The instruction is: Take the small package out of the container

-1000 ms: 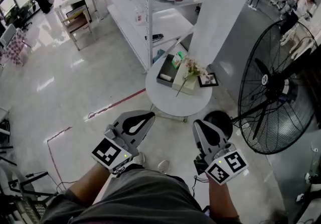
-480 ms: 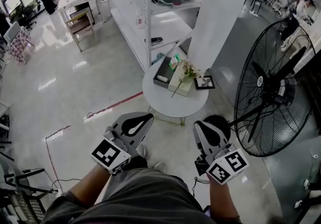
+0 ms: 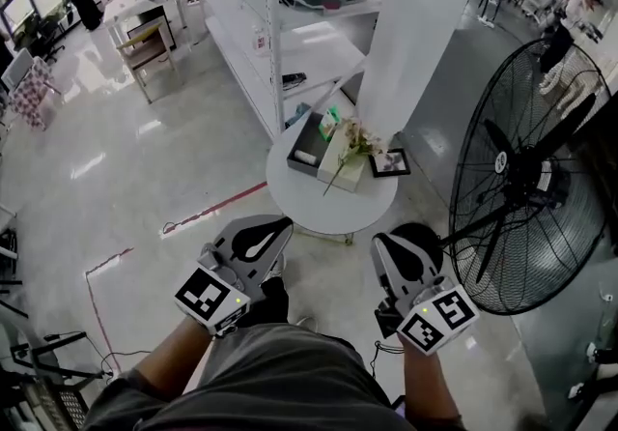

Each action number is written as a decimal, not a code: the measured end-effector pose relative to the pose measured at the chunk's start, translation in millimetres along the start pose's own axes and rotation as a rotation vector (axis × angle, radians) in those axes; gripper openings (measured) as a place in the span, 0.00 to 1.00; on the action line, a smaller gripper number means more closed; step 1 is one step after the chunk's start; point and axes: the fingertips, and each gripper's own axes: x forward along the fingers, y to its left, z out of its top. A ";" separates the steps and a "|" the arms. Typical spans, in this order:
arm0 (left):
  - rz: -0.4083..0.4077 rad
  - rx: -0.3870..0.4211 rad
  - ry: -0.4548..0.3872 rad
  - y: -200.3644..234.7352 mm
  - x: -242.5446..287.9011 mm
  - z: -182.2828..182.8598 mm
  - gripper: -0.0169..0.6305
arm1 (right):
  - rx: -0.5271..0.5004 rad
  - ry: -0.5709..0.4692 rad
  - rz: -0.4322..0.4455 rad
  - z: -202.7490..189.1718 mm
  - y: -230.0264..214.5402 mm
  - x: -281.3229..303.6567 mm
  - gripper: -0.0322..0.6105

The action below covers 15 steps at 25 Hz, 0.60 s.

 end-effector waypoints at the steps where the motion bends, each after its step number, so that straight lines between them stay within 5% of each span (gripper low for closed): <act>1: -0.002 -0.003 0.000 4.7 5.3 -1.6 0.05 | 0.003 0.004 -0.004 -0.6 -5.2 4.2 0.08; 15: -0.038 -0.067 0.036 130.7 83.6 -28.0 0.05 | 0.038 0.053 -0.063 2.1 -78.6 129.1 0.08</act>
